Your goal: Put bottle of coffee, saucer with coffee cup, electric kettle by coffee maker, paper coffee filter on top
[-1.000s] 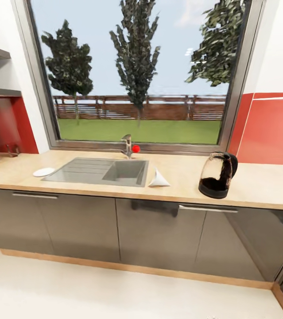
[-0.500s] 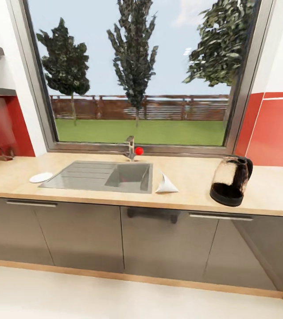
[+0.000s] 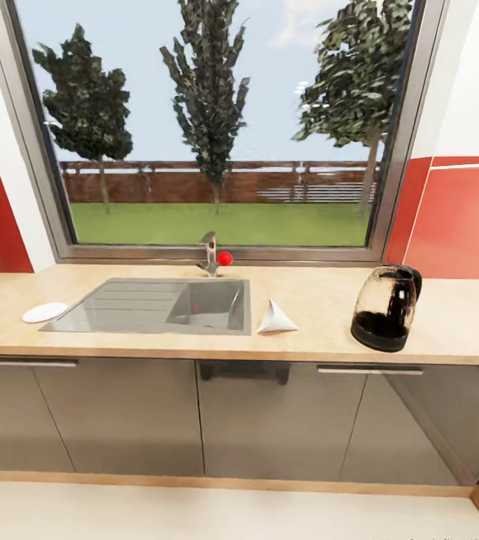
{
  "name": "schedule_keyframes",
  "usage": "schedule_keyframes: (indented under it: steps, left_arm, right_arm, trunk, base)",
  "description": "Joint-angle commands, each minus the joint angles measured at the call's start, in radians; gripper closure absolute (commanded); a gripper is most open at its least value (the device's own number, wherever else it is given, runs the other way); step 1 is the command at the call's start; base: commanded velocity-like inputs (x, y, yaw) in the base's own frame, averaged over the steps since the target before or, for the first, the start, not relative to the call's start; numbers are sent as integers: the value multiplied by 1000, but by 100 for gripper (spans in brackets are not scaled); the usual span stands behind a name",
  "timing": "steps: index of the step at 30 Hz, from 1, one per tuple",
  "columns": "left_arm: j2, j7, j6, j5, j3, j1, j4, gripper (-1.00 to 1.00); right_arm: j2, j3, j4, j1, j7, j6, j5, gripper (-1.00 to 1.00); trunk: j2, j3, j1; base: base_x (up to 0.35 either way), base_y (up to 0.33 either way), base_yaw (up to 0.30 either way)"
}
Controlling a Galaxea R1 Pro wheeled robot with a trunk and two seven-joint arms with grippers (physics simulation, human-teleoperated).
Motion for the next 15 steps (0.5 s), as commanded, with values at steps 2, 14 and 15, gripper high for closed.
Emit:
schedule_keyframes:
  steps: [2, 14, 15]
  left_arm:
    - [0, 0, -2, -9, 3, 0, -2, -100]
    - [1, 0, -2, -10, 3, 0, -1, -100]
    - [1, 0, -2, -10, 3, 0, -1, -100]
  right_arm:
    - [-1, 1, 1, 0, 0, -3, 0, -100]
    - [-1, 0, 1, 0, 1, -3, 0, -100]
    - [-1, 0, 1, 0, 1, -3, 0, -100]
  trunk:
    - [0, -1, 0]
    - [0, -1, 0]
    - [0, -1, 0]
  base:
    - [48, 167, -40]
    - [82, 272, -8]
    - [48, 297, -1]
